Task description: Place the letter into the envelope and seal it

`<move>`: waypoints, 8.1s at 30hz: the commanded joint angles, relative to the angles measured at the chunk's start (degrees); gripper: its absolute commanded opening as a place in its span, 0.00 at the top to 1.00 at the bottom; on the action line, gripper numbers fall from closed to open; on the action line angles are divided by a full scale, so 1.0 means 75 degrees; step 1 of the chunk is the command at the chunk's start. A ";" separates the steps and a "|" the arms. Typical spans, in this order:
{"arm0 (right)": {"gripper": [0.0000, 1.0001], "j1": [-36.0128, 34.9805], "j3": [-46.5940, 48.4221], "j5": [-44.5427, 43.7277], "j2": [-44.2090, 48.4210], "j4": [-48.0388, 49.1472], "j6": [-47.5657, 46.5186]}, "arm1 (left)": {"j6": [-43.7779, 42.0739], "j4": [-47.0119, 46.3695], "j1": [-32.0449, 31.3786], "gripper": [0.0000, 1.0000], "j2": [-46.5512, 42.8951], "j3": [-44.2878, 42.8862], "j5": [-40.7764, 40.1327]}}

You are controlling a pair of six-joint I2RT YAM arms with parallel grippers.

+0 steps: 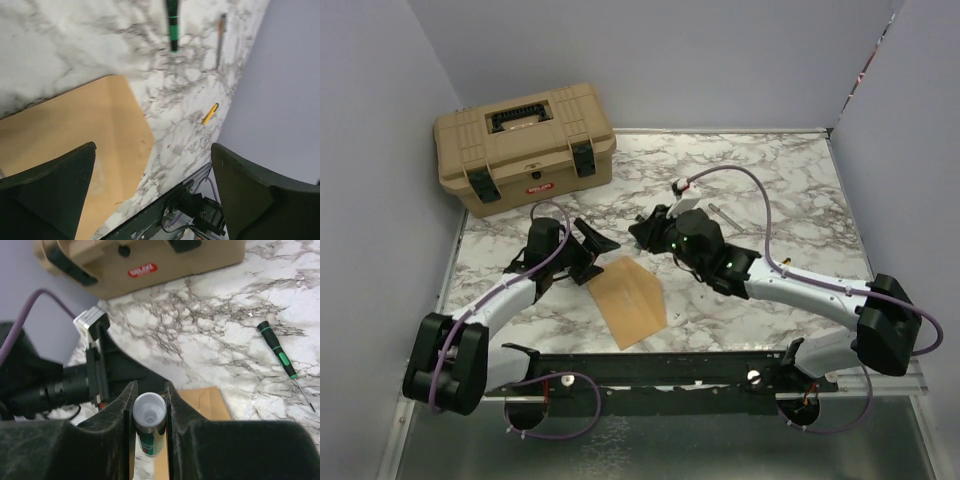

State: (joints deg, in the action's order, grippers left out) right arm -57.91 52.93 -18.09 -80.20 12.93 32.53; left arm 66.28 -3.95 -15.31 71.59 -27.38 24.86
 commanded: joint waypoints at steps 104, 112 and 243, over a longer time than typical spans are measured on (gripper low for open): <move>1.00 0.2007 -0.0389 0.2883 0.0787 -0.1196 0.0040 | -0.4888 0.2037 -0.0013 0.09 -0.2656 -0.2024 0.1141; 0.99 -0.0286 -0.0416 -0.0906 -0.0236 -0.1085 -0.0494 | -0.3233 0.2128 0.0002 0.76 -0.2310 -0.0773 -0.0619; 1.00 -0.1769 0.1631 -0.0040 -0.2905 -0.5275 0.0234 | -0.1666 0.0382 -0.0036 1.00 0.2551 -0.0017 -0.1447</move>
State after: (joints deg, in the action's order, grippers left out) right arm -70.48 65.14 -22.37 -101.58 -19.44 33.45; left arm 56.75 -7.73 -15.75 87.15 -29.76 21.93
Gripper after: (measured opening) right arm 0.240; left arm 0.002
